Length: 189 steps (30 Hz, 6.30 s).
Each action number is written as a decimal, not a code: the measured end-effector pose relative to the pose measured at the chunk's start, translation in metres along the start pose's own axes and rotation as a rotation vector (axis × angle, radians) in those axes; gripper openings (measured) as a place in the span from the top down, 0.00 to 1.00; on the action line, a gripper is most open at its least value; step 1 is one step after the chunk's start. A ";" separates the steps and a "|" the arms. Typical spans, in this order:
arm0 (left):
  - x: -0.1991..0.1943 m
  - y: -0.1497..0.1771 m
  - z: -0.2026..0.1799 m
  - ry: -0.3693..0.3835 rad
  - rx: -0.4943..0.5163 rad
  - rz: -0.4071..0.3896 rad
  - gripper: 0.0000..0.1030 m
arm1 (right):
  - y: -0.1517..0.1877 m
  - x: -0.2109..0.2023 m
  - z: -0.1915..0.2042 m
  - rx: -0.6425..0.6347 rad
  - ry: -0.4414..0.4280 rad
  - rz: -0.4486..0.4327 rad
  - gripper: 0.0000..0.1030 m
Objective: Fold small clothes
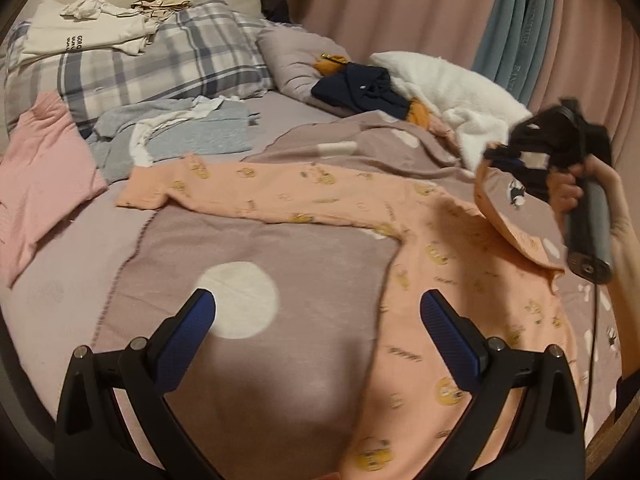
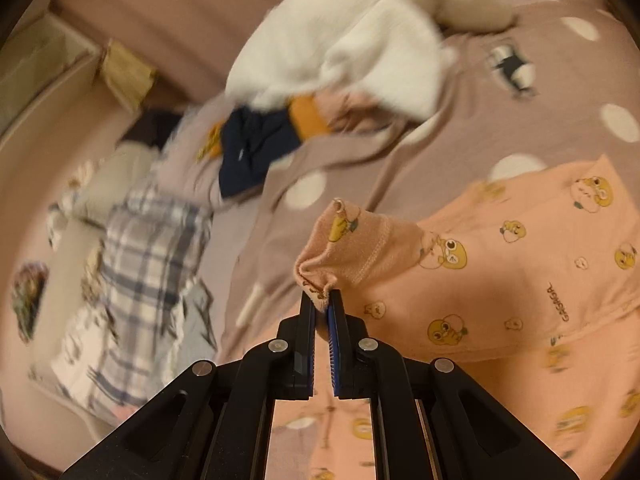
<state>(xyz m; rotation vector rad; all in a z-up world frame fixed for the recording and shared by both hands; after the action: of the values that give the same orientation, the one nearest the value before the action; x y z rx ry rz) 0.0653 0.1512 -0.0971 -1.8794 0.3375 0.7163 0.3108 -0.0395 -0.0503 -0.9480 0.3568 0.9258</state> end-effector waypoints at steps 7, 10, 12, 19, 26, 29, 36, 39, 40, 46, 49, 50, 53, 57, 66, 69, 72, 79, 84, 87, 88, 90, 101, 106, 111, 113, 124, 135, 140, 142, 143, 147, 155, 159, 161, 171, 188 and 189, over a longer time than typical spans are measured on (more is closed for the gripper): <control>0.005 -0.001 0.027 -0.006 -0.054 0.020 0.01 | 0.042 0.061 0.026 -0.036 0.016 0.123 0.92; 0.005 -0.001 0.031 -0.012 -0.059 0.026 0.01 | 0.049 0.069 0.027 -0.032 0.014 0.156 0.92; 0.005 0.000 0.033 -0.004 -0.058 0.023 0.01 | 0.052 0.071 0.029 -0.047 0.018 0.175 0.92; 0.009 0.001 0.041 -0.008 -0.086 0.044 0.01 | 0.065 0.074 0.033 -0.043 -0.009 0.249 0.92; 0.005 0.000 0.039 -0.002 -0.077 0.030 0.01 | 0.069 0.071 0.036 -0.077 0.000 0.256 0.92; 0.006 0.000 0.040 -0.002 -0.086 0.033 0.01 | 0.073 0.070 0.040 -0.084 -0.019 0.279 0.92; 0.008 -0.002 0.047 -0.017 -0.114 0.024 0.01 | 0.101 0.031 0.048 -0.114 -0.105 0.296 0.53; 0.007 -0.003 0.046 -0.047 -0.085 -0.006 0.01 | 0.115 -0.019 0.044 -0.163 -0.123 0.188 0.41; 0.007 -0.004 0.046 -0.049 -0.079 -0.016 0.01 | 0.119 -0.033 0.043 -0.174 -0.129 0.159 0.32; 0.010 -0.017 0.053 0.008 -0.117 -0.081 0.01 | 0.146 -0.124 0.025 -0.351 0.095 -0.061 0.16; 0.010 -0.025 0.058 0.027 -0.138 -0.069 0.01 | 0.162 -0.150 0.014 -0.402 0.193 -0.102 0.16; 0.011 -0.031 0.061 0.066 -0.154 -0.046 0.01 | 0.165 -0.155 0.011 -0.408 0.213 -0.116 0.15; 0.018 -0.047 0.070 0.135 -0.188 0.026 0.01 | 0.176 -0.167 0.000 -0.417 0.249 -0.127 0.15; 0.026 -0.069 0.090 0.226 -0.248 0.090 0.02 | 0.187 -0.179 -0.016 -0.419 0.299 -0.122 0.15; 0.043 -0.089 0.113 0.227 -0.273 0.160 0.15 | 0.185 -0.203 -0.041 -0.414 0.353 -0.154 0.15; 0.053 -0.084 0.122 0.241 -0.286 0.204 0.22 | 0.186 -0.204 -0.049 -0.403 0.393 -0.154 0.15; 0.062 -0.071 0.135 0.321 -0.396 0.266 0.22 | 0.189 -0.201 -0.052 -0.400 0.399 -0.140 0.15; 0.084 -0.064 0.159 0.251 -0.464 0.234 0.22 | 0.195 -0.188 -0.049 -0.451 0.421 -0.108 0.15; 0.093 -0.072 0.174 0.245 -0.536 0.181 0.29 | 0.199 -0.179 -0.049 -0.521 0.503 -0.083 0.15; 0.091 -0.080 0.189 0.265 -0.620 0.115 0.29 | 0.198 -0.176 -0.049 -0.541 0.510 -0.070 0.15; 0.092 -0.081 0.195 0.277 -0.660 0.109 0.30 | 0.199 -0.175 -0.048 -0.549 0.512 -0.067 0.15; 0.097 -0.081 0.204 0.269 -0.713 0.114 0.45 | 0.198 -0.173 -0.047 -0.561 0.524 -0.070 0.15; 0.087 -0.092 0.209 0.056 -0.639 0.092 0.93 | 0.205 -0.168 -0.050 -0.607 0.571 -0.036 0.15; 0.072 -0.112 0.179 0.029 -0.541 0.045 0.94 | 0.205 -0.177 -0.050 -0.610 0.542 -0.057 0.15; 0.060 -0.134 0.121 0.049 -0.415 -0.007 0.94 | 0.201 -0.184 -0.061 -0.577 0.491 -0.075 0.15; 0.062 -0.141 0.097 0.048 -0.374 -0.015 0.94 | 0.198 -0.186 -0.065 -0.573 0.489 -0.092 0.15; 0.101 -0.141 -0.087 0.146 -0.052 0.028 0.94 | 0.171 -0.193 -0.123 -0.430 0.377 -0.183 0.15; 0.131 -0.086 -0.239 0.283 0.087 0.078 0.94 | 0.180 -0.202 -0.150 -0.390 0.135 -0.145 0.15; 0.129 -0.061 -0.288 0.303 0.152 0.088 0.94 | 0.178 -0.206 -0.164 -0.328 0.069 -0.147 0.15; 0.129 -0.053 -0.303 0.317 0.153 0.100 0.94 | 0.177 -0.206 -0.169 -0.312 0.067 -0.144 0.15; 0.131 -0.048 -0.312 0.341 0.136 0.118 0.94 | 0.177 -0.206 -0.171 -0.306 0.073 -0.137 0.15; 0.142 -0.023 -0.343 0.354 0.161 0.165 0.93 | 0.180 -0.214 -0.179 -0.313 0.066 -0.138 0.15; 0.151 0.015 -0.368 0.451 0.144 0.344 0.81 | 0.180 -0.219 -0.208 -0.224 0.061 -0.129 0.15; 0.133 0.009 -0.373 0.535 0.135 0.345 0.48 | 0.179 -0.219 -0.210 -0.219 0.066 -0.128 0.15; 0.124 0.006 -0.371 0.547 0.123 0.339 0.21 | 0.180 -0.217 -0.208 -0.210 0.052 -0.120 0.15; 0.057 -0.015 -0.310 0.438 0.237 0.224 0.03 | 0.181 -0.214 -0.199 -0.182 0.017 -0.134 0.15; -0.029 0.013 -0.132 0.225 0.298 0.111 0.01 | 0.216 -0.240 -0.169 -0.301 0.162 -0.064 0.15; -0.030 0.016 -0.126 0.217 0.291 0.121 0.01 | 0.219 -0.241 -0.169 -0.309 0.186 -0.053 0.15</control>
<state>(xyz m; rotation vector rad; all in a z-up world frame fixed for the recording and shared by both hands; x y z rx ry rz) 0.0739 0.0276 -0.0563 -1.6702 0.6628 0.5120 0.0144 -0.2468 -0.1115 -1.3267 0.3493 0.8605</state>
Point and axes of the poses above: each gripper's, at about its wrist camera, not at the fingertips, and x roughly the way its jaws point, z to its left, y to its underside, the point moved 5 cm from there along x, roughly the way its jaws point, and after that the axes turned 3 degrees about -x, right-handed, at the moved point
